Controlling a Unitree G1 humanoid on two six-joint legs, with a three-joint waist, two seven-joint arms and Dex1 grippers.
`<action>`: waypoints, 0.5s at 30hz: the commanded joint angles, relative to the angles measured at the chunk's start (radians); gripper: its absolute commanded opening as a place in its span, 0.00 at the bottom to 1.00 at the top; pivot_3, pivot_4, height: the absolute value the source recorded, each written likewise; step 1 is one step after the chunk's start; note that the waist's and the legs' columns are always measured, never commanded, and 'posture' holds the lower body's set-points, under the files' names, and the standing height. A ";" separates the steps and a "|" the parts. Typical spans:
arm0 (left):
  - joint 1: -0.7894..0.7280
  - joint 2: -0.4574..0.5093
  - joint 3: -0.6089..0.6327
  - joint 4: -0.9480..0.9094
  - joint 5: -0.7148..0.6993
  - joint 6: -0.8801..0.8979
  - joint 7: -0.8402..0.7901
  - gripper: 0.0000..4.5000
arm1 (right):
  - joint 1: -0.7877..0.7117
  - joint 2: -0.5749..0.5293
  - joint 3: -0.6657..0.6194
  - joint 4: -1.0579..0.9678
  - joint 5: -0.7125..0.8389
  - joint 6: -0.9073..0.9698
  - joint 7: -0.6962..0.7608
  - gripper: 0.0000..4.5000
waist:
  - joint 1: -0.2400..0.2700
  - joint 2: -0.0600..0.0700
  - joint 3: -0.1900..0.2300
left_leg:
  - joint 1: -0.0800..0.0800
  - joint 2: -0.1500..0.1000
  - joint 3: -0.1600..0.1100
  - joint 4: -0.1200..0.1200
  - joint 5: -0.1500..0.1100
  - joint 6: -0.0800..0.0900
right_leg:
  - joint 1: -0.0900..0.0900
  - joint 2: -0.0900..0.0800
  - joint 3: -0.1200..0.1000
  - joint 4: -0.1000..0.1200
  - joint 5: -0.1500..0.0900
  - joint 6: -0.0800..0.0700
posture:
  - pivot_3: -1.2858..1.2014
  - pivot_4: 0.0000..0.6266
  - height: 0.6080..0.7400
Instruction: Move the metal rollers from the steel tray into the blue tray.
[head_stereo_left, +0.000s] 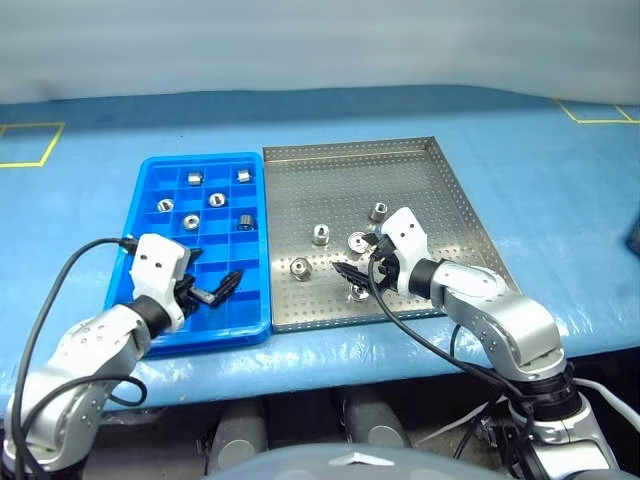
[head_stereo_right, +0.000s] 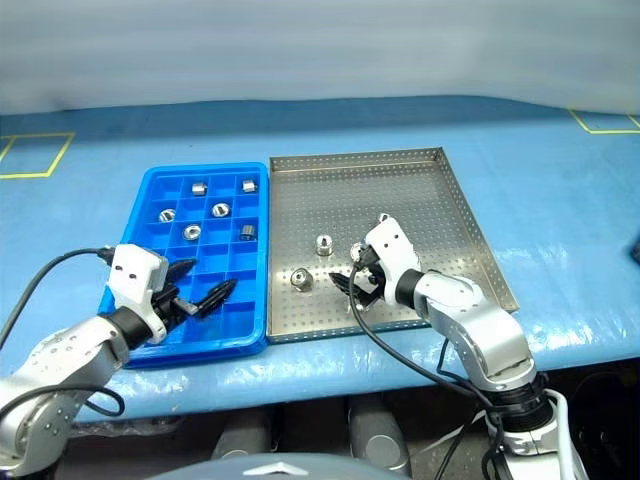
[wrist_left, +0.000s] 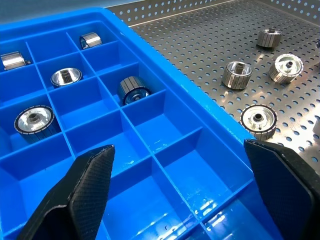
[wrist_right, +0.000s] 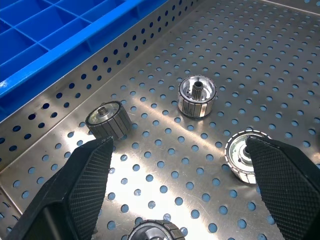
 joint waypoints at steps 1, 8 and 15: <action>-0.077 0.045 -0.035 0.011 0.006 -0.015 -0.061 1.00 | 0.001 0.008 -0.013 -0.039 0.004 -0.002 -0.007 0.99 | -0.001 0.000 0.000 | 0.000 0.000 0.000 0.000 0.000 0.000 | 0.000 0.000 0.000 0.000 0.000 0.000 | 0.50 0.24 1.00; -0.333 0.116 -0.219 0.145 0.050 -0.009 -0.198 1.00 | 0.016 0.020 -0.012 -0.045 -0.004 -0.018 -0.014 0.99 | -0.002 0.000 0.000 | -0.001 0.000 0.000 0.000 0.000 0.000 | 0.000 0.000 0.000 0.000 0.000 0.000 | 0.50 0.24 1.00; -0.578 0.129 -0.424 0.350 0.140 -0.015 -0.351 1.00 | 0.048 0.027 -0.021 -0.068 -0.009 -0.035 -0.033 0.99 | -0.017 0.000 0.000 | -0.001 0.000 0.000 0.000 0.000 0.000 | 0.000 0.000 0.000 0.000 0.000 0.000 | 0.48 0.24 1.00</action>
